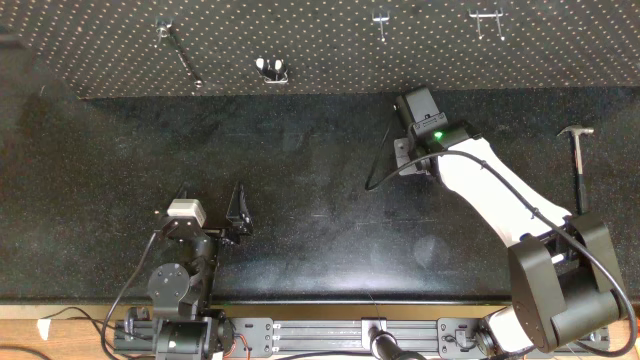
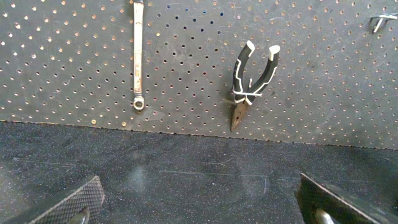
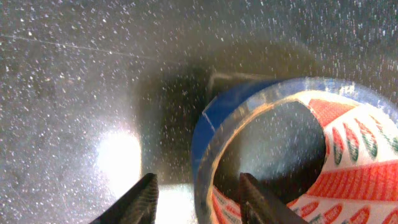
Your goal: Place Tools Onto Pegboard
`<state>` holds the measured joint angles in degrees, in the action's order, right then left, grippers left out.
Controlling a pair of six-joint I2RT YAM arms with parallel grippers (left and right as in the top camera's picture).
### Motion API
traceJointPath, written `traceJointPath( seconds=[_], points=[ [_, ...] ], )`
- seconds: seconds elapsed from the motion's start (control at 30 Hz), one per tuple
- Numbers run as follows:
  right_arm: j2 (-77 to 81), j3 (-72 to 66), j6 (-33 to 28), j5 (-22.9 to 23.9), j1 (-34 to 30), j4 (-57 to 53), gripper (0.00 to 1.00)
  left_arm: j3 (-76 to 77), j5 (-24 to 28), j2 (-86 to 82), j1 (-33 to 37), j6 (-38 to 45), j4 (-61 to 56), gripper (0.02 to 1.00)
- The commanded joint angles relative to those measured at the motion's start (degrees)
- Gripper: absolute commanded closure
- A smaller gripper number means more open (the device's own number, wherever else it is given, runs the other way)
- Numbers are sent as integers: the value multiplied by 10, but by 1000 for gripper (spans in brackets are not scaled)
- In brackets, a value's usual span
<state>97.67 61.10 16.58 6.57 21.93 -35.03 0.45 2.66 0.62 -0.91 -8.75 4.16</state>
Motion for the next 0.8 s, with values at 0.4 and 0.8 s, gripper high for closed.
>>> traceJointPath(
  seconds=[0.4, 0.8],
  points=[
    [-251, 11, -125, 98, 149, 270, 925, -1, 8, -4, 2, 9, 3, 20],
    [-43, 11, -195, 157, 121, 563, 923, -1, 8, -4, 2, 9, 3, 20]
  ],
)
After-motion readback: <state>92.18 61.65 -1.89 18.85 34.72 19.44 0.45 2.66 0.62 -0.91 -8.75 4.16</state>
